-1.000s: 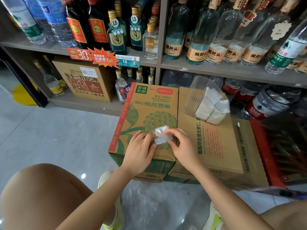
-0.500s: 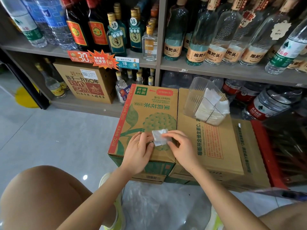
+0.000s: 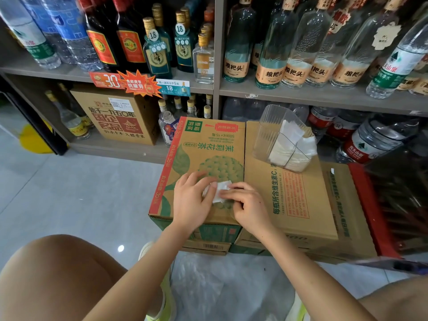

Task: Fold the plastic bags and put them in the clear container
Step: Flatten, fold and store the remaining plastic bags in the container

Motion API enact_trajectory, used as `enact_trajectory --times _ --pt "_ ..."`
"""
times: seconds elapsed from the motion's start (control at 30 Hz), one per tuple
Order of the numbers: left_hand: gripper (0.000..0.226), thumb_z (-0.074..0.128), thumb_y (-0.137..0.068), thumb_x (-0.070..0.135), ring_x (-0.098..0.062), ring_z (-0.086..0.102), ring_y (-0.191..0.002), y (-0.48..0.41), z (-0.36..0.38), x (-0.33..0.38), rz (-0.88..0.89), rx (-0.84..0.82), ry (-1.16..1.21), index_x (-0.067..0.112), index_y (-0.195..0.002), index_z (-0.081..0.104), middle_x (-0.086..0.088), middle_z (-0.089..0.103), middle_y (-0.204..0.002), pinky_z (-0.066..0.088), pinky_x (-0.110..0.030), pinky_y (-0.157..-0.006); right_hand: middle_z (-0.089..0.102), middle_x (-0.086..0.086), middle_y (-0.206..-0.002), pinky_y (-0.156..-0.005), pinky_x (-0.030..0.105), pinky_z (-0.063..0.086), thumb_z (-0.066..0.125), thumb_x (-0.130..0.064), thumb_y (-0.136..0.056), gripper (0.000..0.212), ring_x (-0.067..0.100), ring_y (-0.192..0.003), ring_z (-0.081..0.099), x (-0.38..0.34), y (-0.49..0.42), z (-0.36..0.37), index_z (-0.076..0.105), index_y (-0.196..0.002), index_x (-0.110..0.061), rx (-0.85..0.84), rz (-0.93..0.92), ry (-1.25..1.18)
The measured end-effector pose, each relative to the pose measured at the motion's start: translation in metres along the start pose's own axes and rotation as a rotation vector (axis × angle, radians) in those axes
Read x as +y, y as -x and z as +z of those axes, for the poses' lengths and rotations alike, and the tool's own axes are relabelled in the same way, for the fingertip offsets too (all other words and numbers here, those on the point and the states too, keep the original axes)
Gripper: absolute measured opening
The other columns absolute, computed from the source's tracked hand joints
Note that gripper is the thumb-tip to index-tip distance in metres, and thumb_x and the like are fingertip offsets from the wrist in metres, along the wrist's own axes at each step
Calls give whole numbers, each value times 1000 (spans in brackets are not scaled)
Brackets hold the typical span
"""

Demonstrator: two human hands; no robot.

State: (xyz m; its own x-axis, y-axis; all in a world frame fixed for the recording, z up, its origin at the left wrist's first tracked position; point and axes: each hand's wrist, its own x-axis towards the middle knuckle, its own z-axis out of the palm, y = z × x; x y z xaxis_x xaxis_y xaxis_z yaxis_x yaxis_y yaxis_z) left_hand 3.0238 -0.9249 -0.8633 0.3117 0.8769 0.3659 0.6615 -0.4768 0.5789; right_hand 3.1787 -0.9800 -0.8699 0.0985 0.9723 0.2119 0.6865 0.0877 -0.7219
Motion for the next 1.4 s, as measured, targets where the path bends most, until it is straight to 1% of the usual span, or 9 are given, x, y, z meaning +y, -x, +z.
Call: enact_trajectory --times 0.17,0.53,0.7,0.97,1.03,1.1,1.17,1.23,1.4 --pt "27 56 -86 35 -30 65 -98 -7 12 -1 -60 -68 -120 21 -81 78 -5 71 -106 42 -53 -98 67 0 -107 -98 24 38 49 15 -75 47 9 -106 54 -2 0 -1 77 -97 -16 -4 35 -24" --pt "33 49 -89 36 -32 61 -116 7 14 -17 84 -110 -191 21 -92 77 -5 70 -116 30 -51 -107 65 -15 -104 -92 8 37 65 -12 -88 20 -6 -104 53 -4 -5 -10 74 -104 -20 18 139 -231" --pt "32 49 -89 36 -32 59 -119 9 12 -17 99 -112 -200 20 -93 77 -6 69 -118 27 -52 -109 64 -9 -103 -85 31 35 73 -31 -81 18 16 -98 48 2 -17 -1 76 -99 -27 101 88 129" --pt "41 37 -92 15 -30 59 -119 12 12 -16 323 -169 -306 3 -119 66 -12 65 -122 20 -37 -114 65 -3 -111 -75 35 32 74 -43 -77 16 27 -96 54 3 -15 5 76 -91 -36 111 37 401" --pt "44 35 -94 19 -27 60 -118 15 9 -19 300 -221 -366 3 -122 64 -10 65 -123 20 -36 -113 66 -1 -117 -77 39 36 68 -48 -80 17 29 -101 56 4 -14 4 75 -92 -39 101 38 455" --pt "45 33 -94 21 -24 57 -122 18 7 -19 290 -253 -415 7 -125 62 -6 63 -127 20 -38 -113 60 0 -131 -91 48 38 47 -58 -86 31 31 -116 53 6 -12 3 71 -98 -45 54 59 502" --pt "46 32 -95 23 -23 54 -126 20 6 -16 252 -259 -416 10 -128 61 -3 61 -130 17 -41 -114 42 -2 -147 -114 54 15 24 -68 -85 50 28 -138 35 4 -10 2 64 -109 -50 -38 108 510" --pt "46 31 -96 23 -25 50 -129 20 5 -13 253 -261 -426 11 -130 59 -2 59 -133 15 -43 -115 25 -5 -153 -116 48 -8 10 -73 -81 63 23 -146 16 3 -9 1 58 -116 -52 -94 139 496" --pt "48 27 -101 29 -24 42 -135 22 -5 -26 403 -340 -460 12 -139 50 -1 50 -141 6 -40 -119 14 -7 -155 -114 44 -17 10 -70 -83 63 19 -148 4 -2 -9 -4 58 -119 -49 -137 164 492"
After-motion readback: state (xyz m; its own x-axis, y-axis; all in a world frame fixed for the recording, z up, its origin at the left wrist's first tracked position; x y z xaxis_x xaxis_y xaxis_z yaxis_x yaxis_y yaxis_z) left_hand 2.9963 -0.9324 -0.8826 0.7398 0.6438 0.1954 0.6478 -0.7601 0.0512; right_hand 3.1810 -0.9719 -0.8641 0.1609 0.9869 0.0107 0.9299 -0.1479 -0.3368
